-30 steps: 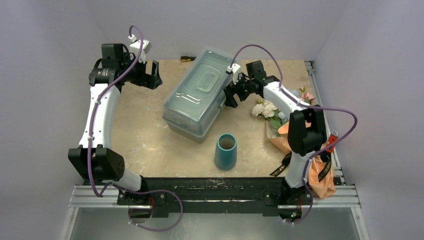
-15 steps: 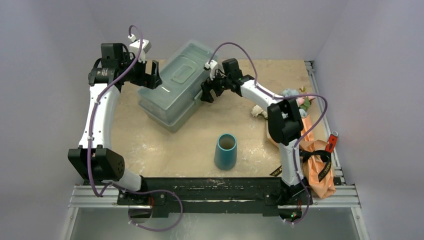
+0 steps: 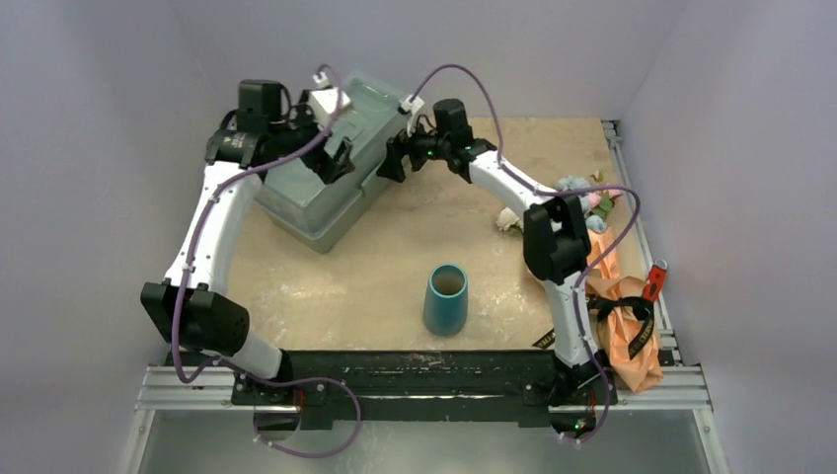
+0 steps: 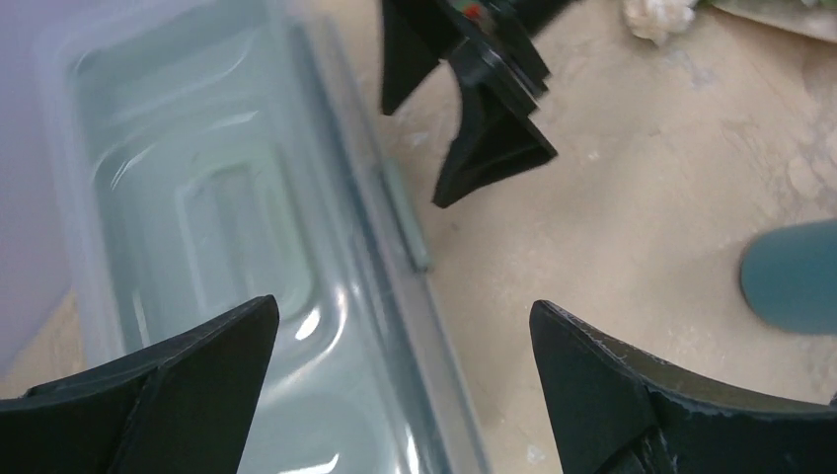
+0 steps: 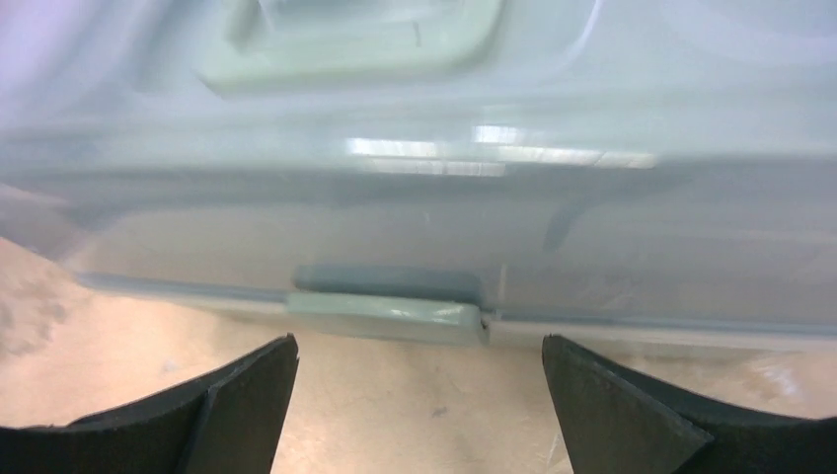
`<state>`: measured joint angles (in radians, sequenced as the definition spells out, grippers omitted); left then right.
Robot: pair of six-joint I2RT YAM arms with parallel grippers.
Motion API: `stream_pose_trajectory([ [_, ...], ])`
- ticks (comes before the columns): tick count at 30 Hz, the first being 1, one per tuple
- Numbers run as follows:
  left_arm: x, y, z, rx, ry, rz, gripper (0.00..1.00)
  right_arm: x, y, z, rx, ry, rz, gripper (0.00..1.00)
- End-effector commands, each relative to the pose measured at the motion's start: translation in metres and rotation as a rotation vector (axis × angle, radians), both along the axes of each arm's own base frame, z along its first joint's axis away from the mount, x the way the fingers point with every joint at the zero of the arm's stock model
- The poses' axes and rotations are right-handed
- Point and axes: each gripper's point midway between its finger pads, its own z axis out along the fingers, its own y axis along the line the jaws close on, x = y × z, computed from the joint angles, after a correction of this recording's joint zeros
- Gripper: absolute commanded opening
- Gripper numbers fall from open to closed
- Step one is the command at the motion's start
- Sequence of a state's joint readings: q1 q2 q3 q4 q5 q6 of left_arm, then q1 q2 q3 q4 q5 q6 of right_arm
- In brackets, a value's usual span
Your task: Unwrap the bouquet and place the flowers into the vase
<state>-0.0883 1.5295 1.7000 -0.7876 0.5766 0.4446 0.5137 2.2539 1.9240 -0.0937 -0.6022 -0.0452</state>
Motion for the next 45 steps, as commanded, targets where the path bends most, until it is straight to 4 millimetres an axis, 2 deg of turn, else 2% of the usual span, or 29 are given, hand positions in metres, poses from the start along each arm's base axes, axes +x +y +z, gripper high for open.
stream_pose_trajectory([
  [1, -0.002, -0.063, -0.004, 0.228, -0.234, -0.401, 0.99, -0.011, -0.06, 0.159, 0.177, -0.172, -0.031, 0.98],
  [3, -0.005, -0.086, -0.021, 0.307, -0.254, -0.532, 0.99, -0.021, -0.093, 0.175, 0.152, -0.176, -0.055, 0.98],
  [5, -0.005, -0.107, -0.04, 0.366, -0.26, -0.636, 0.99, -0.037, -0.123, 0.182, 0.094, -0.19, -0.077, 0.98],
  [6, -0.004, -0.116, -0.05, 0.387, -0.262, -0.675, 0.98, -0.052, -0.138, 0.188, 0.058, -0.21, -0.086, 0.98],
  [8, -0.002, -0.135, -0.07, 0.424, -0.263, -0.744, 0.98, -0.071, -0.164, 0.184, 0.003, -0.2, -0.125, 0.98],
  [11, 0.008, -0.152, -0.101, 0.485, -0.254, -0.802, 0.97, -0.099, -0.201, 0.174, -0.025, -0.131, -0.197, 0.98],
  [15, 0.027, -0.162, -0.141, 0.56, -0.22, -0.843, 0.97, -0.132, -0.24, 0.152, -0.082, -0.049, -0.267, 0.98],
  [18, 0.04, -0.162, -0.167, 0.631, -0.192, -0.857, 0.96, -0.152, -0.261, 0.131, -0.147, -0.001, -0.291, 0.98],
  [22, 0.057, -0.152, -0.194, 0.723, -0.156, -0.834, 0.95, -0.165, -0.291, 0.103, -0.248, 0.074, -0.348, 0.98],
  [27, 0.073, -0.124, -0.214, 0.781, -0.115, -0.776, 0.95, -0.163, -0.331, 0.088, -0.328, 0.126, -0.435, 0.98],
  [36, 0.093, -0.056, -0.226, 0.808, -0.04, -0.682, 0.94, -0.167, -0.379, 0.066, -0.48, 0.22, -0.494, 0.98],
  [41, 0.106, -0.026, -0.225, 0.774, -0.028, -0.613, 0.94, -0.179, -0.403, 0.057, -0.553, 0.264, -0.492, 0.98],
  [45, 0.106, -0.011, -0.224, 0.746, -0.015, -0.591, 0.94, -0.186, -0.424, 0.05, -0.614, 0.298, -0.524, 0.98],
])
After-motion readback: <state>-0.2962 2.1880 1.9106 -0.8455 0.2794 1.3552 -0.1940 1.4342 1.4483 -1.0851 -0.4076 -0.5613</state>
